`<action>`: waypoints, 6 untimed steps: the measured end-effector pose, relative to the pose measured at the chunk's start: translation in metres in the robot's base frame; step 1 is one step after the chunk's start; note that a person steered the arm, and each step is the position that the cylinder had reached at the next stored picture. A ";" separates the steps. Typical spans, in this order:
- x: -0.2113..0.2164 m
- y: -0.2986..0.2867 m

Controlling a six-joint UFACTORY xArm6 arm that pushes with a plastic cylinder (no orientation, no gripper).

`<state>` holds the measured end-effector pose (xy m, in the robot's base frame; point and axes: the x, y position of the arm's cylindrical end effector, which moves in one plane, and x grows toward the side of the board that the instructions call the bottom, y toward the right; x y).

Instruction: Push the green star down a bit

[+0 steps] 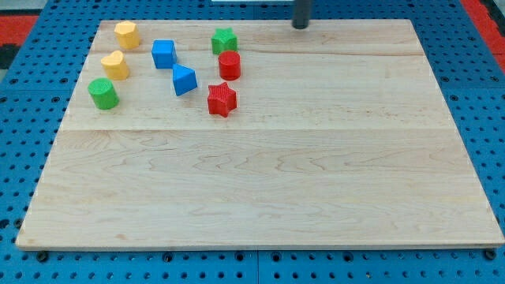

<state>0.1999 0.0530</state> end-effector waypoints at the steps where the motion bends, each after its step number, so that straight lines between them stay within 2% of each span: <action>1: 0.000 -0.057; 2: 0.000 -0.093; 4: -0.008 -0.100; 5: 0.005 -0.098; 6: 0.037 -0.093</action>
